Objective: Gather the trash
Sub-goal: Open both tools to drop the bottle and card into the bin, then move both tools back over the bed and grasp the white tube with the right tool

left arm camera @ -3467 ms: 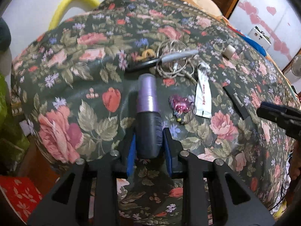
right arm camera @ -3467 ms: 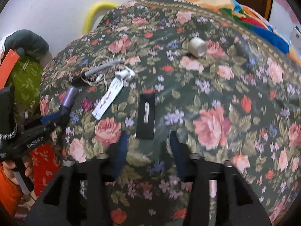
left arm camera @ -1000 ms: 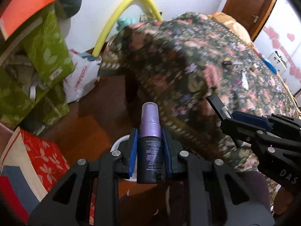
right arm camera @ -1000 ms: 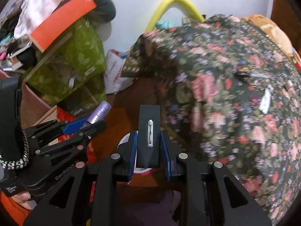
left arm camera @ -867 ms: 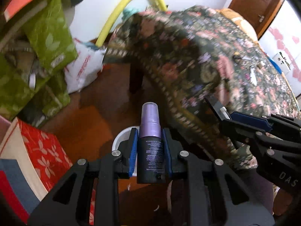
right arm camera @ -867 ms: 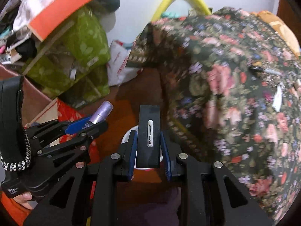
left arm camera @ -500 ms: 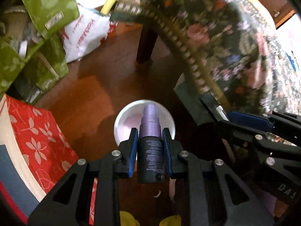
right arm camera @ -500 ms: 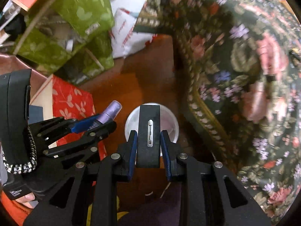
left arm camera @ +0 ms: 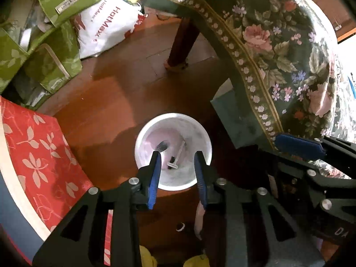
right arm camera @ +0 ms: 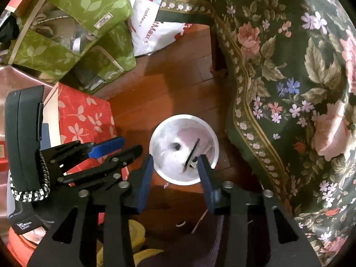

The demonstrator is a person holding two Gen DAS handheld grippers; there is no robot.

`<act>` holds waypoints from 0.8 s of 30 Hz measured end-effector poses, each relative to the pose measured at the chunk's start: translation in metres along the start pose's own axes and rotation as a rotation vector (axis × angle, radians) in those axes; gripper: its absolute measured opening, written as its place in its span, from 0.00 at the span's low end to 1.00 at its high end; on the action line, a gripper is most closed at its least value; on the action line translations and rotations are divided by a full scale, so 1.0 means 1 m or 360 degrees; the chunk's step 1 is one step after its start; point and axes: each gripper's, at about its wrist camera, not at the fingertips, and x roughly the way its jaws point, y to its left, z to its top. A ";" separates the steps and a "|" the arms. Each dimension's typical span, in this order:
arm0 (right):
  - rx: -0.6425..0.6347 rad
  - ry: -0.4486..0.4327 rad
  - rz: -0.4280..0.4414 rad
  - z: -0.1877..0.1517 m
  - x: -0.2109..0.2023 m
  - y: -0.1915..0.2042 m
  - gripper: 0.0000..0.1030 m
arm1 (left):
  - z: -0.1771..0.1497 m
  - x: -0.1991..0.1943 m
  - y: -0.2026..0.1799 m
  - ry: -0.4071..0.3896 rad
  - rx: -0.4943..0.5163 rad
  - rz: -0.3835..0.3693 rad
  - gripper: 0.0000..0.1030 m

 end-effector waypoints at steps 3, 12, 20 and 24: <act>-0.0010 -0.0032 0.0002 -0.003 -0.009 0.000 0.37 | -0.001 -0.013 -0.001 -0.0046 0.0008 0.0017 0.29; -0.0029 -0.0228 -0.0033 -0.022 -0.063 -0.004 0.37 | -0.008 -0.065 -0.014 -0.0231 0.0071 0.0051 0.29; 0.0003 -0.0463 -0.0113 -0.037 -0.117 -0.020 0.37 | -0.014 -0.116 -0.055 -0.0426 0.0178 0.0036 0.29; 0.0052 -0.0536 -0.0140 -0.047 -0.138 -0.040 0.37 | -0.011 -0.131 -0.085 -0.0495 0.0231 0.0000 0.29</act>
